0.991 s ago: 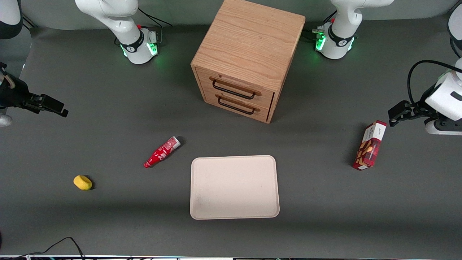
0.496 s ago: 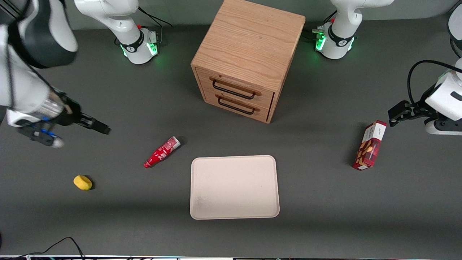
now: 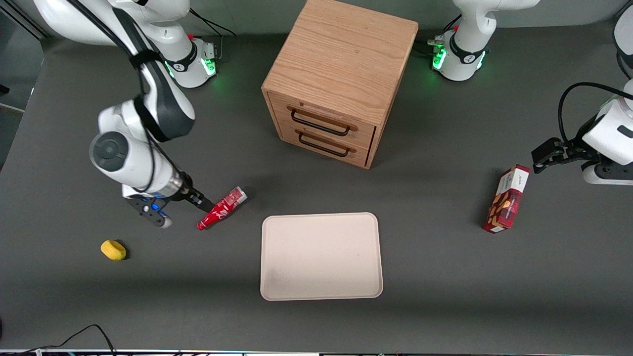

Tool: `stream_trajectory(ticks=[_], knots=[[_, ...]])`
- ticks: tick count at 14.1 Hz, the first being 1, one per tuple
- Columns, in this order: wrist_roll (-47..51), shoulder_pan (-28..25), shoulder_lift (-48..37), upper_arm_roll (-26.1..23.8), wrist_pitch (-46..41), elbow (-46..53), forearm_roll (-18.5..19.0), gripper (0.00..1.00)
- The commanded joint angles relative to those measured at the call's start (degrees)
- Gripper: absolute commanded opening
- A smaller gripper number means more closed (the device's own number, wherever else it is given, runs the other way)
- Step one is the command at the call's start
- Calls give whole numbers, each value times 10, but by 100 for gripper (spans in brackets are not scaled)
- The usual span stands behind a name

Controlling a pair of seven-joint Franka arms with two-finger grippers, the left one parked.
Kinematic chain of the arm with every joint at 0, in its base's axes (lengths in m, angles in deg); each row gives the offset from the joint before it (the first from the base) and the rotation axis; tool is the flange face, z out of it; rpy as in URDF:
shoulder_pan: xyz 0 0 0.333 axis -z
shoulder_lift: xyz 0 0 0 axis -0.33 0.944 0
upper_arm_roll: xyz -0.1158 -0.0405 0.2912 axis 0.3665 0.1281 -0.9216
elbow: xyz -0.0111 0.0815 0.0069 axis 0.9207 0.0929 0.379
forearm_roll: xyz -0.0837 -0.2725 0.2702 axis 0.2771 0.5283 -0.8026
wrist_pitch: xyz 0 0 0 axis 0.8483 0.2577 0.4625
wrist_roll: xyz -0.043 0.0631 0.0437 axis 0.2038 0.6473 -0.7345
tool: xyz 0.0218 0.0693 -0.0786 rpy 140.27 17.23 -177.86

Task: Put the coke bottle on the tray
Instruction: 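Move the open right gripper toward the red Coca-Cola bottle, then lower the right gripper and close it around the bottle's body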

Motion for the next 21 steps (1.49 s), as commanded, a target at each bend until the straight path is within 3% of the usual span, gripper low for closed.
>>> stream_trajectory(ticks=[1,4,12,14,18,19,21], knots=[[58,5,17,-4,39,-29,9,100],[89,2,59,-4,105,-51,9,100],[115,1,114,2,172,-52,9,98],[115,1,125,3,189,-53,10,79],[115,2,128,3,190,-51,8,26],[115,1,127,3,190,-50,8,20],[104,2,110,2,183,-48,10,20]])
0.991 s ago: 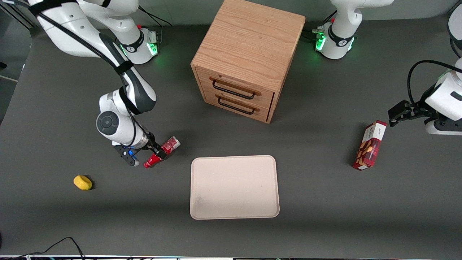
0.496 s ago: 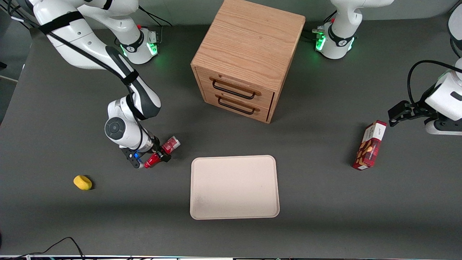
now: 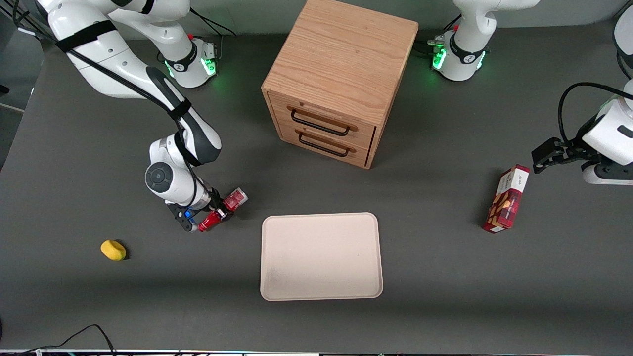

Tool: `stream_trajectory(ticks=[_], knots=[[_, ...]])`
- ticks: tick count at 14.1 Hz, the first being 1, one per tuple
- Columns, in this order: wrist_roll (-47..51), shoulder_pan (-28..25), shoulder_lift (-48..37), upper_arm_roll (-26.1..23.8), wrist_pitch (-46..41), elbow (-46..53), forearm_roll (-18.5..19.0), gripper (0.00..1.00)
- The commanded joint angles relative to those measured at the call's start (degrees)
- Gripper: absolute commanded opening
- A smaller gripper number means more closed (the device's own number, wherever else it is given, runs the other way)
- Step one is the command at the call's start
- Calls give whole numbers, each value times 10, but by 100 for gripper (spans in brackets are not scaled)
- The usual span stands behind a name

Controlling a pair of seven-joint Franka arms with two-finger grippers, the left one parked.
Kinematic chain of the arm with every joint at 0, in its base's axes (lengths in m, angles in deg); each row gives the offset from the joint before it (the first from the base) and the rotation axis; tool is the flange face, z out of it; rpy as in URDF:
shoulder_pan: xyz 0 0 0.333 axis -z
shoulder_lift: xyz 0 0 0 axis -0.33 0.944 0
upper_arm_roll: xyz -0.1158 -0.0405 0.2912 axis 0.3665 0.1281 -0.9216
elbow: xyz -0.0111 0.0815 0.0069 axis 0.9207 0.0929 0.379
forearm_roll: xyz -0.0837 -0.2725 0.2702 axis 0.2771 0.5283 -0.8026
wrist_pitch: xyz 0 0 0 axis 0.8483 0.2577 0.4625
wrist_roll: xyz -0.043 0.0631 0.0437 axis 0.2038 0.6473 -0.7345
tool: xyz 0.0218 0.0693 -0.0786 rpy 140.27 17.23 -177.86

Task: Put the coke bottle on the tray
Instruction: 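Lower the right gripper and close it around the bottle's body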

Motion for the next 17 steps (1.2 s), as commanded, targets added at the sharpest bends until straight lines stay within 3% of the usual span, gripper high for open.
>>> stream_trajectory(ticks=[1,6,8,12,17], knots=[[4,-2,-31,-2,-11,7,10,20],[-3,-6,-43,-19,-222,193,10,20],[-63,-17,-40,-19,-289,275,10,19],[-260,-32,-17,-18,-305,348,31,20],[-301,-118,112,-12,-313,484,31,20]])
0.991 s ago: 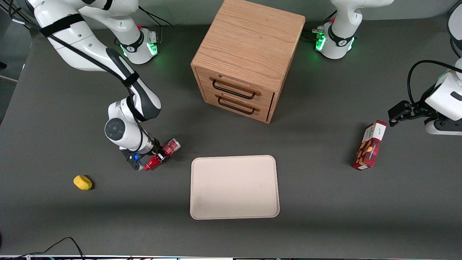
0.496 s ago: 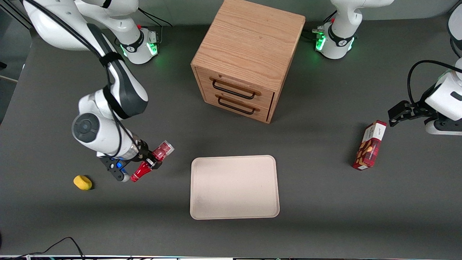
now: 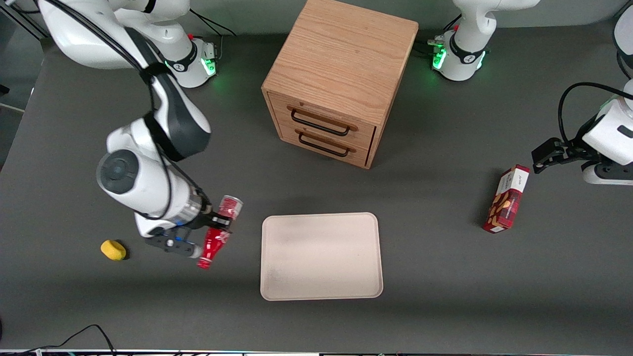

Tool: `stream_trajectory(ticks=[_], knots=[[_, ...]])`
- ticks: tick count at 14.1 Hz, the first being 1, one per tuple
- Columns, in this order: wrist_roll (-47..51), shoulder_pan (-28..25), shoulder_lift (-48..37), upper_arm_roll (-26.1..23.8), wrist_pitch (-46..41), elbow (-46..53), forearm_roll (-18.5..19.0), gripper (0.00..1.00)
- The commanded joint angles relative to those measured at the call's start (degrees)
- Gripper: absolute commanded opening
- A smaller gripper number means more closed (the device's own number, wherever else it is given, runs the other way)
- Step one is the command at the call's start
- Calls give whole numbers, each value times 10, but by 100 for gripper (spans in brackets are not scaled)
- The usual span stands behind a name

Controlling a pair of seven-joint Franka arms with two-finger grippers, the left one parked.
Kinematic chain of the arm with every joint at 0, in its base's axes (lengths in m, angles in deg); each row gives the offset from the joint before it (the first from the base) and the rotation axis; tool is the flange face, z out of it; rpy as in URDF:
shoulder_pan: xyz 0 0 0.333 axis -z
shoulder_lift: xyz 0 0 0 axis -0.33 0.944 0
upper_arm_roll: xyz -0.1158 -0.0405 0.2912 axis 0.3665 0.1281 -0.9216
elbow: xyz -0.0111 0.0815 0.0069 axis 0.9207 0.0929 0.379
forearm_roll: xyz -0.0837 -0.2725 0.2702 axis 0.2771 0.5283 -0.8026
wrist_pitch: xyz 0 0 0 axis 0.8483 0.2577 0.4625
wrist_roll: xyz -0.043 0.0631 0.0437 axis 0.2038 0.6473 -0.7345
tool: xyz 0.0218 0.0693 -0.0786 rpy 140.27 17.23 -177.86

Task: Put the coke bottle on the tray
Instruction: 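Carry the held bottle over the cream tray with the right gripper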

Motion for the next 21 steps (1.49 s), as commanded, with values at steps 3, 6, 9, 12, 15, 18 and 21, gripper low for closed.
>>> stream_trajectory(ticks=[3,6,9,12,15,18,21], knots=[[-121,-53,129,13,-10,139,12,19],[-211,-53,154,36,32,136,11,19],[-210,-67,195,44,92,137,11,19],[-207,-72,220,49,117,139,9,19],[-199,-72,236,49,140,138,5,19],[-187,-79,244,49,145,138,-30,19],[-168,-81,253,51,157,136,-35,35]])
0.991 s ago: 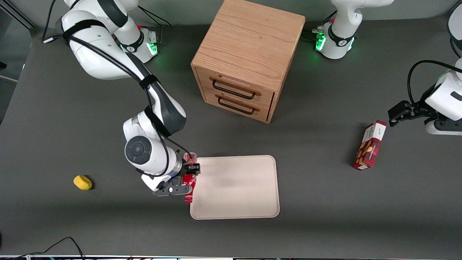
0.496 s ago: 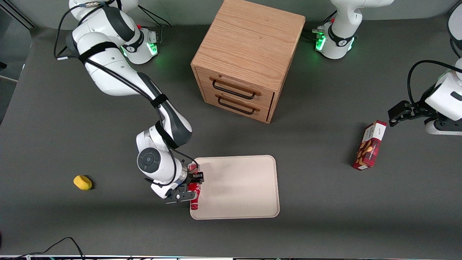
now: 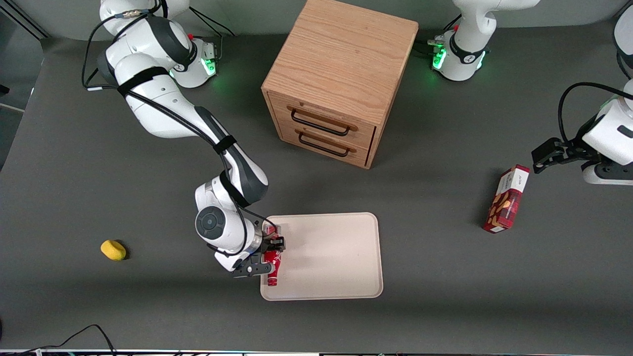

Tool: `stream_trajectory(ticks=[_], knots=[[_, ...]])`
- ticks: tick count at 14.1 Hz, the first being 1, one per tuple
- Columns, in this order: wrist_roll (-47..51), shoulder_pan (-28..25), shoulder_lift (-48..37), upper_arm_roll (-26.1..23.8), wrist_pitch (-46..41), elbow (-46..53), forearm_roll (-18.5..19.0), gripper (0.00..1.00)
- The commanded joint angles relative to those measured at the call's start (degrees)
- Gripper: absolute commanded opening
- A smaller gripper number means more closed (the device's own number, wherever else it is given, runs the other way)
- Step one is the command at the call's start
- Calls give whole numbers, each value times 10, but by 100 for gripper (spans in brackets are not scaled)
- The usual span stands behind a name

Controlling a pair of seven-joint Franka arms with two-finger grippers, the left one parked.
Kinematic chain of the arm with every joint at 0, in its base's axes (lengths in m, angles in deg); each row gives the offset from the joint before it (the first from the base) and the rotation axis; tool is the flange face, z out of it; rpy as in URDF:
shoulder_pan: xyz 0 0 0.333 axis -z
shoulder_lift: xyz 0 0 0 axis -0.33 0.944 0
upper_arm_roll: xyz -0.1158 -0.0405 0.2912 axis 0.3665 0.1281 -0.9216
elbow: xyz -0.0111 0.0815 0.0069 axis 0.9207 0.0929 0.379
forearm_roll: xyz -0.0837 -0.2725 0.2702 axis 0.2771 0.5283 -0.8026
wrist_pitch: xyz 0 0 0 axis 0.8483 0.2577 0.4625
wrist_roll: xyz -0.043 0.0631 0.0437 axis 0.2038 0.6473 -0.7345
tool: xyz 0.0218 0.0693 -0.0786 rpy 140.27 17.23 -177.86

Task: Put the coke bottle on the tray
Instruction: 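Lower the bottle onto the tray and open the right gripper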

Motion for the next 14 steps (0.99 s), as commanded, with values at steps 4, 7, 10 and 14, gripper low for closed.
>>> stream_trajectory(ticks=[4,7,10,14], knots=[[19,-13,16,17,16,19,-12,80],[19,-17,18,23,28,15,-11,100],[19,-21,20,30,28,15,-11,100],[20,-21,17,30,28,14,-12,100]])
